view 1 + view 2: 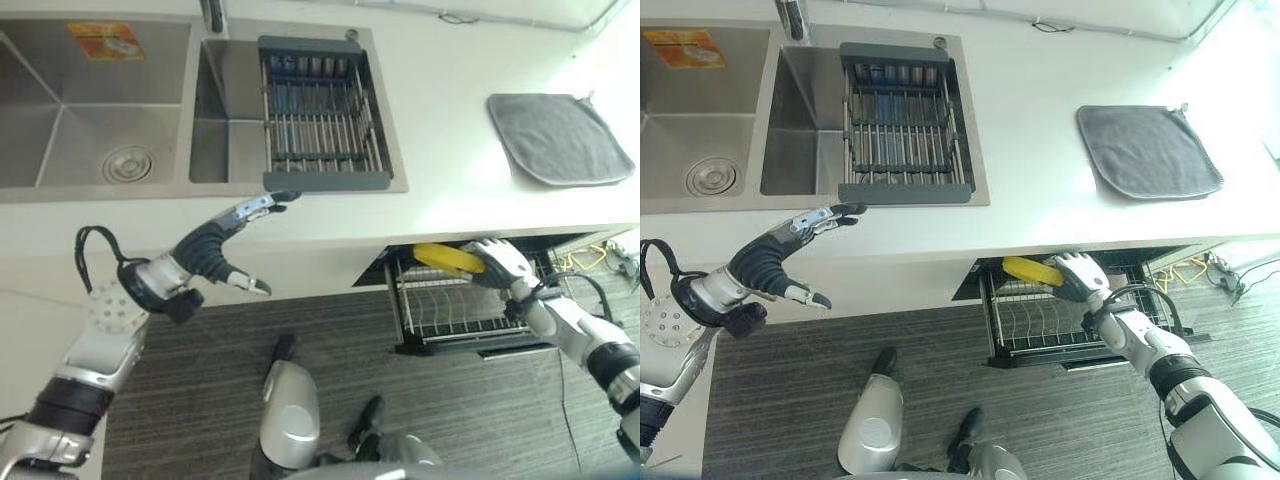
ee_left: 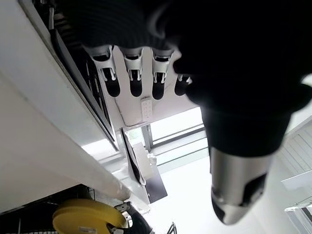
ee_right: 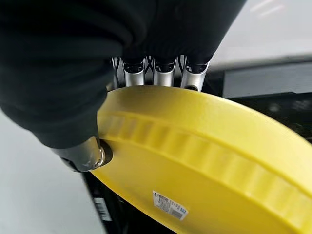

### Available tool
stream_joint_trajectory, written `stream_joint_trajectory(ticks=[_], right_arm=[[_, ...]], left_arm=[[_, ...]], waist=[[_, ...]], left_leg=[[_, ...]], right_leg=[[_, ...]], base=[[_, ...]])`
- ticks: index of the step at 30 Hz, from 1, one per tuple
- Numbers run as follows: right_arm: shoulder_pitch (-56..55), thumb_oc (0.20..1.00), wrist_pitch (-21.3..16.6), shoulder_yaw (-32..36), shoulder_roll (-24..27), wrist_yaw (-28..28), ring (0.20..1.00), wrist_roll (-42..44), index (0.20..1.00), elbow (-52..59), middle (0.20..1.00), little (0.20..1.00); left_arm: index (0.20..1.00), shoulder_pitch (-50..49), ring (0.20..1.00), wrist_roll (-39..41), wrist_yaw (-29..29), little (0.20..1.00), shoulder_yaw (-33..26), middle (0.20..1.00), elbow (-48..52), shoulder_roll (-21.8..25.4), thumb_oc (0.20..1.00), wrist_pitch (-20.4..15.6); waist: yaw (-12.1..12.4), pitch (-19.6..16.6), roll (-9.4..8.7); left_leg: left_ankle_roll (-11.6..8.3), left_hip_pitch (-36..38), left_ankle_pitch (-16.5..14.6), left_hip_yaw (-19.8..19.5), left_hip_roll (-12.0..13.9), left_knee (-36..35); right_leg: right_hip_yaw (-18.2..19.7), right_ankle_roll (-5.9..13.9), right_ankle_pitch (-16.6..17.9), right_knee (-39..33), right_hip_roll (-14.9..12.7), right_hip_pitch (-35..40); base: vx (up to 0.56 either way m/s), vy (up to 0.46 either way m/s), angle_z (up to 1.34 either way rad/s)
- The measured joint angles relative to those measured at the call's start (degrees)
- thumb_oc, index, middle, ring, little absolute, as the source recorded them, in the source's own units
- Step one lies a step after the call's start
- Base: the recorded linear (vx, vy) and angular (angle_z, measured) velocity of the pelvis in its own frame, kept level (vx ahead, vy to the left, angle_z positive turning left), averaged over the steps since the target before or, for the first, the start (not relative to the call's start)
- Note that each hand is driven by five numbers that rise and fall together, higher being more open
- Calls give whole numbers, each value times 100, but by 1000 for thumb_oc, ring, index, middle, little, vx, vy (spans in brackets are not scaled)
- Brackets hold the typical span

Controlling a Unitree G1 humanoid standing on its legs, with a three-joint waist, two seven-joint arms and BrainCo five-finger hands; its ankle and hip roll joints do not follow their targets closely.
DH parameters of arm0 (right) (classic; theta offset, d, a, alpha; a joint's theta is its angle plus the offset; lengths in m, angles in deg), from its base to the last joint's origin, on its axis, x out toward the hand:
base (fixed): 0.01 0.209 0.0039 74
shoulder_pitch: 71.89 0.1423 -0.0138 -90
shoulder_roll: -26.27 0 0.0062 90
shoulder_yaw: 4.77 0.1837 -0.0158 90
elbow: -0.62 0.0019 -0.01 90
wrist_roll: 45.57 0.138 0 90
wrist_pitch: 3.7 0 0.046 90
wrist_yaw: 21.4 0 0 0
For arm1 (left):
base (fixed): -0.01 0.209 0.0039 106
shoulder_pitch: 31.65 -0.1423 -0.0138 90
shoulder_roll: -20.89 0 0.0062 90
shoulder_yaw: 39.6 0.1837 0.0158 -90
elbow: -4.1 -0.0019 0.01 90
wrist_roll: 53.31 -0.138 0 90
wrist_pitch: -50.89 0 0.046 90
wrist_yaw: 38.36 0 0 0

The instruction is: Place the dishes in the dishwasher.

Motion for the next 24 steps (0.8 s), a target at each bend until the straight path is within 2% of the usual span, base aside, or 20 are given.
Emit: stream_joint_trajectory(ticks=[6, 10, 14, 24], right_arm=[[380, 200, -38, 4, 0, -81, 200, 212, 200, -546, 200, 200], [674, 200, -71, 0, -3, -191, 200, 377, 200, -906, 200, 200], [877, 200, -15, -76, -7, -428, 200, 280, 200, -1161, 200, 200], [1255, 200, 1065, -249, -16, -1783, 200, -253, 200, -1244, 200, 200]], left_arm=[[1000, 578, 1000, -18, 321, 1000, 349, 1000, -200, 8, 1000, -117], [1000, 917, 1000, -28, 584, 1000, 523, 1000, -256, 23, 1000, -198], [1000, 1053, 1000, -28, 795, 1000, 597, 1000, -424, 19, 1000, -351], [1000, 1602, 1000, -310, 1404, 1000, 946, 1000, -505, -10, 1000, -466]], waist=[[-19, 252, 291], [-16, 491, 417], [-23, 545, 505], [-126, 743, 753]], left_leg=[[15, -356, 9, -52, -19, 221], [27, -554, 12, -84, -17, 373], [62, -652, 43, -82, -76, 403], [126, -1210, 14, -91, -210, 796]], right_leg=[[-3, 1, -43, 353, -45, -408], [12, -19, -178, 764, -96, -709], [23, -20, -252, 996, -191, -895], [109, -16, -514, 1824, -421, -1643]], base=[[-124, 22, 1], [-139, 40, 1], [-108, 57, 2], [-96, 54, 1]])
